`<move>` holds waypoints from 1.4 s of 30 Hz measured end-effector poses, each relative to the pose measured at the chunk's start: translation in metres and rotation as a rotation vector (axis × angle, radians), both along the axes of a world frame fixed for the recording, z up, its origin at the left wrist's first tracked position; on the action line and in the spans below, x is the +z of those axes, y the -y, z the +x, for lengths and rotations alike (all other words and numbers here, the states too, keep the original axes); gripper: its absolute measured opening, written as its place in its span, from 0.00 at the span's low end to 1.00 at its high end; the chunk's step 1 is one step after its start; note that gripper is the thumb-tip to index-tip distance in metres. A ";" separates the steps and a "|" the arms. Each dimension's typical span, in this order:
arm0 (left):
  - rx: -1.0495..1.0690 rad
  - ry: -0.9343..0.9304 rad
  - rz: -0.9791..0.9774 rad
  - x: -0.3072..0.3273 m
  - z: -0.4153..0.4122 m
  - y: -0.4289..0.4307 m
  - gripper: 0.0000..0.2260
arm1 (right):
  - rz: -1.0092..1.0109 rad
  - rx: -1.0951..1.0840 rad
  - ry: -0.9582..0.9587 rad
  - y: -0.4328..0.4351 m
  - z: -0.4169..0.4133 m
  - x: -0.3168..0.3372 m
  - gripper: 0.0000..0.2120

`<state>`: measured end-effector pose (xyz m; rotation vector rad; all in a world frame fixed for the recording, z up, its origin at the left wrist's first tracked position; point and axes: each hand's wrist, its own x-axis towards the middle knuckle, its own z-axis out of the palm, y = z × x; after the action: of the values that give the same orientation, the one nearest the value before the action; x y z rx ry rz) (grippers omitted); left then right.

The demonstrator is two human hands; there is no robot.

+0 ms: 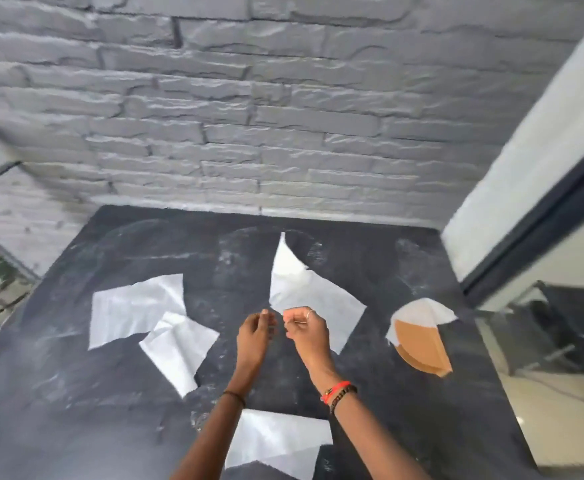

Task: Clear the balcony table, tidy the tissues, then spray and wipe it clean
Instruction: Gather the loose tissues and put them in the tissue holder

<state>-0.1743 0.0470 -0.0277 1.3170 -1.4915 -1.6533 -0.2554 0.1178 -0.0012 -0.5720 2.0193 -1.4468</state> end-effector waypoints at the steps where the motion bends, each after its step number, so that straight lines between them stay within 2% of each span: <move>1: -0.067 0.011 -0.011 0.001 -0.012 -0.006 0.10 | 0.002 -0.059 -0.001 -0.011 -0.010 -0.002 0.11; 6: -0.301 0.034 -0.015 0.000 -0.055 -0.035 0.06 | 0.065 -0.302 -0.067 -0.068 -0.053 0.003 0.09; 10: -0.490 0.085 -0.050 -0.006 -0.085 -0.054 0.06 | 0.138 -0.474 -0.147 -0.114 -0.084 0.010 0.13; 13: -0.586 0.144 -0.107 -0.011 -0.106 -0.066 0.07 | 0.279 -0.567 -0.253 -0.141 -0.107 0.005 0.03; 14: -0.609 0.158 -0.125 -0.011 -0.113 -0.070 0.07 | 0.336 -0.540 -0.244 -0.145 -0.113 0.002 0.03; 17: -0.653 0.188 -0.149 -0.013 -0.135 -0.079 0.06 | 0.453 -0.408 -0.216 -0.150 -0.130 -0.017 0.14; 20: -0.681 0.245 -0.202 -0.018 -0.157 -0.087 0.09 | 0.701 -0.291 -0.406 -0.154 -0.129 -0.020 0.20; 22: -0.690 0.266 -0.222 -0.021 -0.168 -0.090 0.11 | 0.765 -0.258 -0.513 -0.155 -0.127 -0.020 0.26; 27: -0.684 0.291 -0.207 -0.029 -0.190 -0.092 0.14 | 0.784 -0.224 -0.582 -0.158 -0.137 -0.036 0.37; 31: -0.702 0.296 -0.175 -0.037 -0.201 -0.092 0.13 | 0.773 -0.206 -0.608 -0.161 -0.143 -0.040 0.36; 36: -0.719 0.274 -0.076 -0.044 -0.212 -0.095 0.09 | 0.763 -0.204 -0.532 -0.163 -0.149 -0.041 0.37; 42: -0.665 0.202 0.037 -0.044 -0.220 -0.096 0.05 | 0.659 -0.237 -0.386 -0.165 -0.155 -0.036 0.38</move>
<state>-0.3947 0.1432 -0.0716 1.0903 -2.1976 -1.9835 -0.4104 0.2825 -0.0374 -0.3439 2.7608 -0.7257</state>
